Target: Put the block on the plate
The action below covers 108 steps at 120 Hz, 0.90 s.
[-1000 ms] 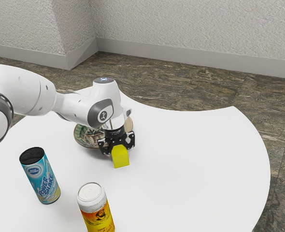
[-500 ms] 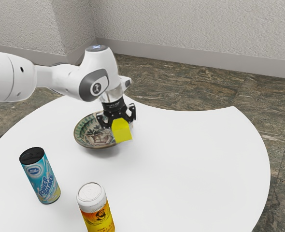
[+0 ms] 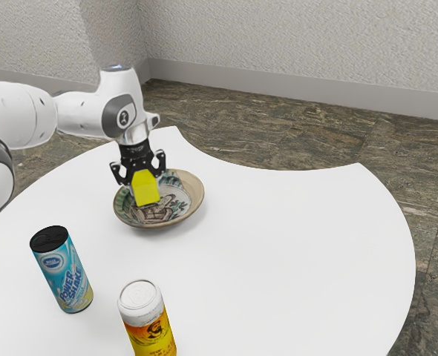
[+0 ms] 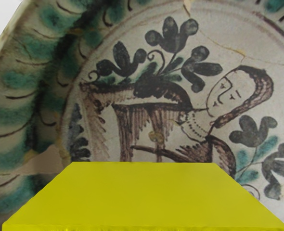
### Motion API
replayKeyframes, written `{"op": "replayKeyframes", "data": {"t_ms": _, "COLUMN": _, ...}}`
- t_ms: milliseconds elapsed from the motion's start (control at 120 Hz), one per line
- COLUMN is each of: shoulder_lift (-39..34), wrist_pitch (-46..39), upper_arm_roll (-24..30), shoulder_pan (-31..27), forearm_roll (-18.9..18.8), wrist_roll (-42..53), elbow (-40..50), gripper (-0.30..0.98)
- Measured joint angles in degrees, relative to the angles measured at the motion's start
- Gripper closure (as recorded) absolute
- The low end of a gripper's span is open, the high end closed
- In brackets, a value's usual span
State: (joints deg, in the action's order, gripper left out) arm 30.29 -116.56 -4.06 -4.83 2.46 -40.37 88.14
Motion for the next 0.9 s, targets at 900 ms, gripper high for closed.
{"op": "replayKeyframes", "data": {"t_ms": 900, "shoulder_lift": 2.05, "wrist_pitch": 3.96, "upper_arm_roll": 3.08, "shoulder_pan": -1.15, "forearm_roll": 1.67, "wrist_roll": 8.18, "elbow": -7.26, "gripper": 0.05}}
